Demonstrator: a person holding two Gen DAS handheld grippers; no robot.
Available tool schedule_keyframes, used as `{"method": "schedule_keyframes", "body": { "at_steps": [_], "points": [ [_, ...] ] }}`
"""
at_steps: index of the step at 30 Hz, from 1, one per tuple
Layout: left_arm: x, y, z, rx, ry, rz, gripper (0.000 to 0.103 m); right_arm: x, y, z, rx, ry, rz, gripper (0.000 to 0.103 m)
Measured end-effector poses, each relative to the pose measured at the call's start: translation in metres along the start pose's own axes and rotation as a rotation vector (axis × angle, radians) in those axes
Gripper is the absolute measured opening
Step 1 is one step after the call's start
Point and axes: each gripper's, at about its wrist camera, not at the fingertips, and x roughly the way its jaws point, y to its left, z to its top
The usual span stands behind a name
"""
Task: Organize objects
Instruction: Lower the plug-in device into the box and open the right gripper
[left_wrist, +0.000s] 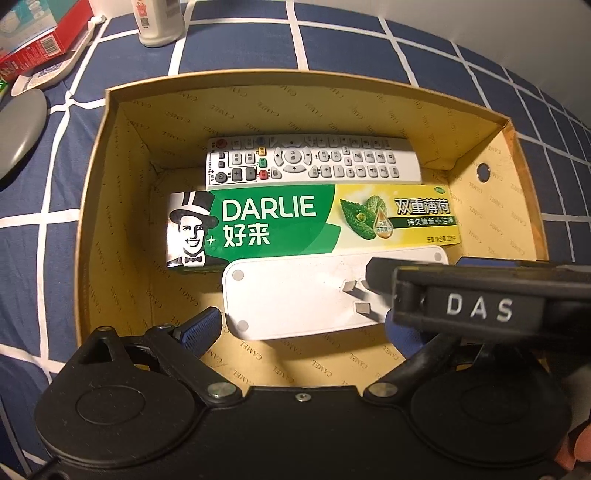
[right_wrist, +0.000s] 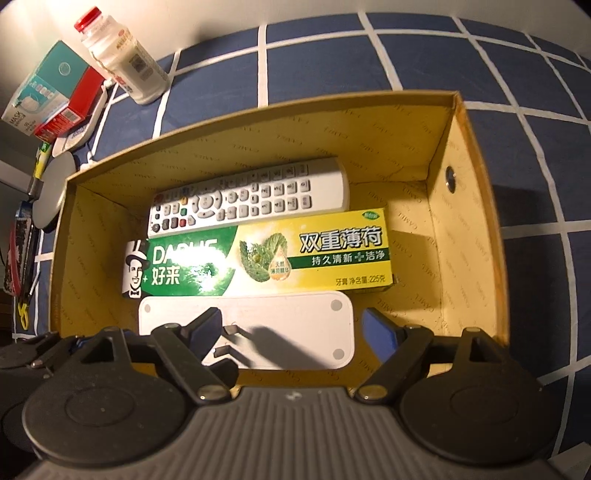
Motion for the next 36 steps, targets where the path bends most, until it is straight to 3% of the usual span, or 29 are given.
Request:
{"method": "schedule_keyframes", "body": {
  "at_steps": [23, 36],
  "points": [
    [-0.057, -0.049, -0.058, -0.002, -0.112, 0.017, 0.096, -0.093, -0.027, -0.048, -0.025, -0.147, 0.014, 0.083],
    [-0.072, -0.087, -0.095, -0.022, -0.133, 0.045, 0.096, -0.121, -0.065, -0.075, -0.027, -0.172, 0.016, 0.084]
  ]
}}
